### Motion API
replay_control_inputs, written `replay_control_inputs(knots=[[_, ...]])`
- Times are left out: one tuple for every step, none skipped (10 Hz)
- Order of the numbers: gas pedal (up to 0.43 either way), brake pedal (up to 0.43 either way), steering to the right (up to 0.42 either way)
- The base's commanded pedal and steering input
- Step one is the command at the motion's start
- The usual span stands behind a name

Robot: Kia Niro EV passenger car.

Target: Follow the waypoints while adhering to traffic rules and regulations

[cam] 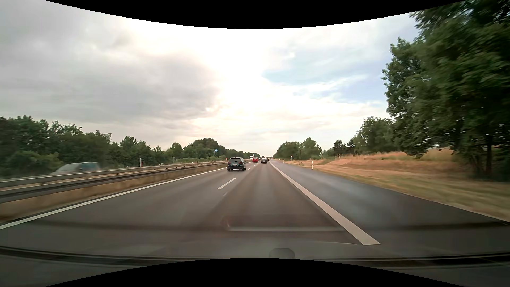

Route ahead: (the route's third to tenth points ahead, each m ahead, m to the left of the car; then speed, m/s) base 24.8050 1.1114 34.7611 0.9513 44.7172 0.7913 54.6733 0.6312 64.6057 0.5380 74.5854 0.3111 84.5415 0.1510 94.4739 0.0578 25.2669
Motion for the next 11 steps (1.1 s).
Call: replay_control_inputs(knots=[[0.339, 0.0, -0.001], [0.339, 0.0, -0.001], [0.339, 0.0, -0.001], [0.339, 0.0, -0.001], [0.339, 0.0, -0.001], [0.331, 0.0, -0.001], [0.299, 0.0, -0.001], [0.268, 0.0, -0.001], [0.268, 0.0, -0.001], [0.26, 0.0, -0.001], [0.26, 0.0, -0.001]])
